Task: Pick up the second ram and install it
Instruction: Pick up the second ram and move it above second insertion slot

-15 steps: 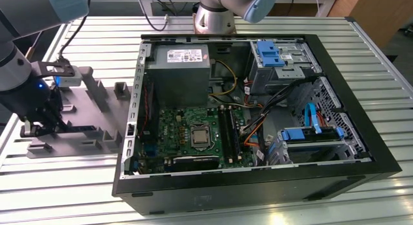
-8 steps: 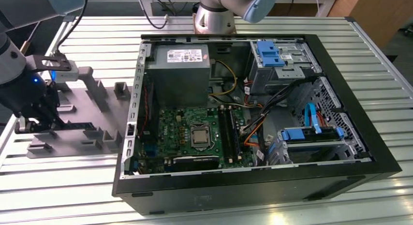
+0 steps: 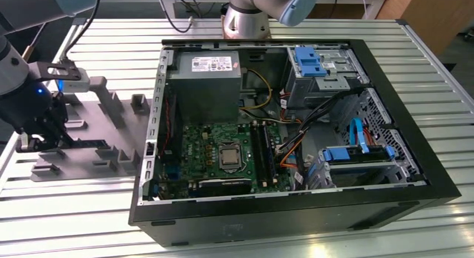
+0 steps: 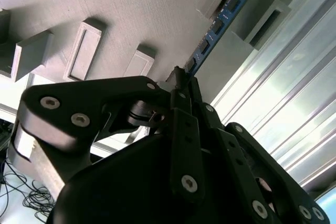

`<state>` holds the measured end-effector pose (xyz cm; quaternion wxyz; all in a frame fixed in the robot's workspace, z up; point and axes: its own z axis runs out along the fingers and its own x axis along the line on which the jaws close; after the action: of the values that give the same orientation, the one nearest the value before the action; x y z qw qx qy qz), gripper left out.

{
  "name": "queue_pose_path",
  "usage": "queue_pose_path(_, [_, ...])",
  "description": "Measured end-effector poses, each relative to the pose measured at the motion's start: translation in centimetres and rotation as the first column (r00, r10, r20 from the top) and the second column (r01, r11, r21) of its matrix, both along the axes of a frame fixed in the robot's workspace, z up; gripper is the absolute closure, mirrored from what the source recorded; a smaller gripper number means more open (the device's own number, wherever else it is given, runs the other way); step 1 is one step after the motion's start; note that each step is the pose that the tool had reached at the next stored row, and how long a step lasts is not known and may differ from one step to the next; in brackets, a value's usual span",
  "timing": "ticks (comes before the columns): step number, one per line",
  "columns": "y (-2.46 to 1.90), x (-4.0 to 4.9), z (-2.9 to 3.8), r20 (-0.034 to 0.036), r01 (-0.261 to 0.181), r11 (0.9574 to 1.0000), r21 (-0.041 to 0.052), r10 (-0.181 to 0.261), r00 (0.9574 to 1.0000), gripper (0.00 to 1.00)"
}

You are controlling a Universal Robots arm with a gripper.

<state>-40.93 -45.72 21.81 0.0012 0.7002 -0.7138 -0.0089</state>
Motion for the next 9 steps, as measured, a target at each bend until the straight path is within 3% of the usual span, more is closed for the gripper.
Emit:
queue_pose_path(4, [0.0, 0.0, 0.24, -0.0001, 0.0, 1.0, 0.0, 0.0, 1.0, 0.86])
queue_pose_path(9, [0.0, 0.0, 1.01, 0.0, 0.0, 1.0, 0.0, 0.0, 1.0, 0.86])
